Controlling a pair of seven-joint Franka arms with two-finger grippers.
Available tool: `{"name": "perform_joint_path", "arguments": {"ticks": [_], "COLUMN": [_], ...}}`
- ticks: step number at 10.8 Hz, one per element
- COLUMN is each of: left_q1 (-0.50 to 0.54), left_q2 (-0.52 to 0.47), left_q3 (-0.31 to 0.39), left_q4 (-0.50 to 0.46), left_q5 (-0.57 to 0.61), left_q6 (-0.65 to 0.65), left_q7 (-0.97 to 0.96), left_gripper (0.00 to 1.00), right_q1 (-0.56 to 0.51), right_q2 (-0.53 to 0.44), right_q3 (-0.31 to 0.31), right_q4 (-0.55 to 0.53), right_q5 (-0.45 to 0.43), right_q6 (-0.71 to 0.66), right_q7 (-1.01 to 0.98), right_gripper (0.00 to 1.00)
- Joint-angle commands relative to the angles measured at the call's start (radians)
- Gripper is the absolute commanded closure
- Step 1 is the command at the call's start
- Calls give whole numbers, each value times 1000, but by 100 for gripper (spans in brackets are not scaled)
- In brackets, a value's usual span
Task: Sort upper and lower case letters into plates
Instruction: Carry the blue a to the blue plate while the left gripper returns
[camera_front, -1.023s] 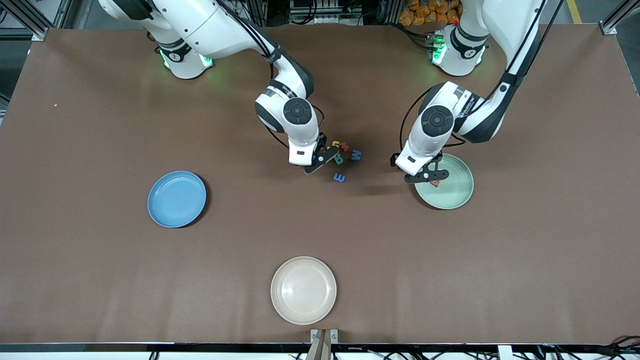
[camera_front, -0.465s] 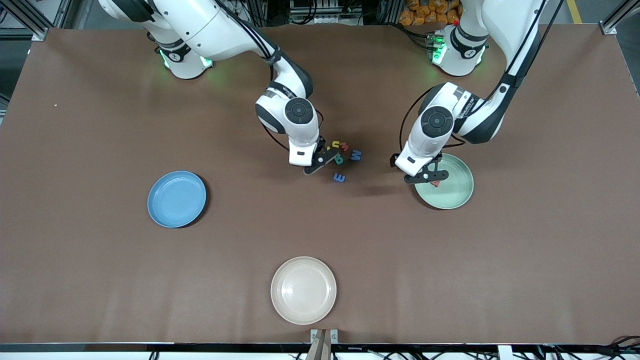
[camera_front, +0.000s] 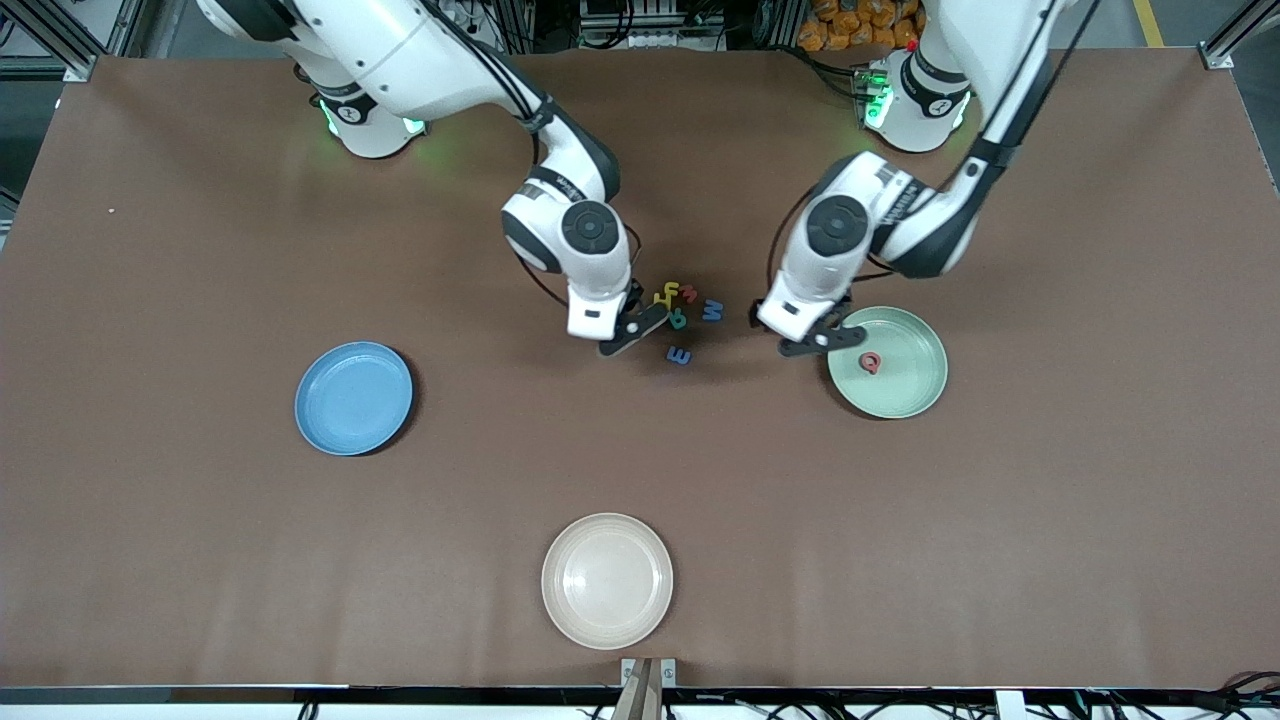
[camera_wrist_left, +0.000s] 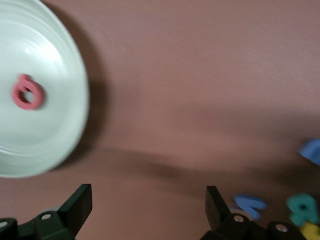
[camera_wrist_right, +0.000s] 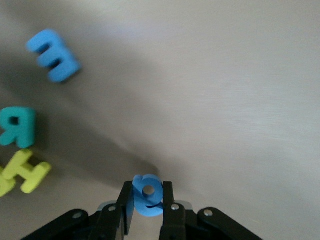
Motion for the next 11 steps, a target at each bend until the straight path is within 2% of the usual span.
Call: {"name": "perform_joint_path", "arguments": {"ticks": [1,3,5,6,7,8,11], "left_q1": [-80,-111,-114,-128,-144,-140,-129], "left_q2": [91,158,192,198,208,208,203], "left_q3": [3,4,4,4,7,9,15], "left_q4": [97,144,143,149,152,151,145], "left_q5": [-41,-38,-41,-38,-32,-32,-32], "left_q6": [-3,3,60,77,86,88,88], "left_q7": [-118,-228,-432,-569,-670,-711,-910], "left_gripper": [0,0,0,0,0,0,0], "right_q1": [-103,-228,-343,-383,-416,-454,-477], "right_q2": [-117,-198,-229,-229,-229,-226,-176], "right_q3": [16,16,7,-25,-83,-116,-215], "right_q4": [-22,-22,-19,-21,-22,-22,-34], "right_q5": [53,74,75,65,65,70,78], "right_q6": [-114,-235,-321,-341,-349,-360,-369], "right_q7": [-26,-84,-133,-179,-263,-355,-393], "right_gripper": [100,100,100,100,100,100,100]}}
